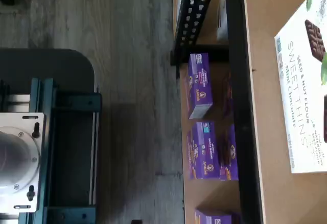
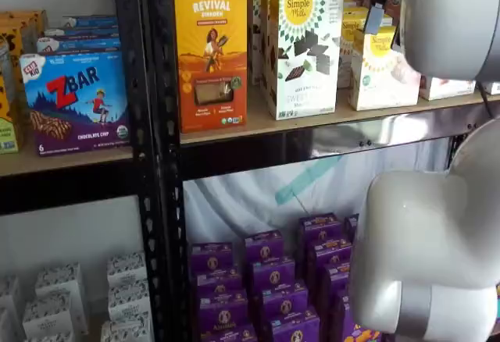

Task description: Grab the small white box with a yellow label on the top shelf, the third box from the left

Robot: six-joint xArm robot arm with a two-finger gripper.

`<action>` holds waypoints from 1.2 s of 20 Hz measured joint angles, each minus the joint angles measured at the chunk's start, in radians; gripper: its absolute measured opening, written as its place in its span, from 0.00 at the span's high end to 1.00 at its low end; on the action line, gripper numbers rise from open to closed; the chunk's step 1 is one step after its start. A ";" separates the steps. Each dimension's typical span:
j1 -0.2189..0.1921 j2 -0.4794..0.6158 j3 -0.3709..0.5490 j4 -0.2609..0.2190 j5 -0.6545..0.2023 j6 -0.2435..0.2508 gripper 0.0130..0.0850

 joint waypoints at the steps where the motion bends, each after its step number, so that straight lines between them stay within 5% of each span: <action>1: 0.008 -0.003 0.002 -0.012 -0.005 0.003 0.00; 5: 0.014 -0.003 -0.004 -0.001 -0.004 0.015 0.00; 11: -0.043 0.015 -0.026 0.109 -0.029 0.003 0.00; 15: -0.071 0.019 0.000 0.180 -0.138 -0.014 0.00; 24: -0.027 0.042 0.104 0.112 -0.401 -0.062 0.00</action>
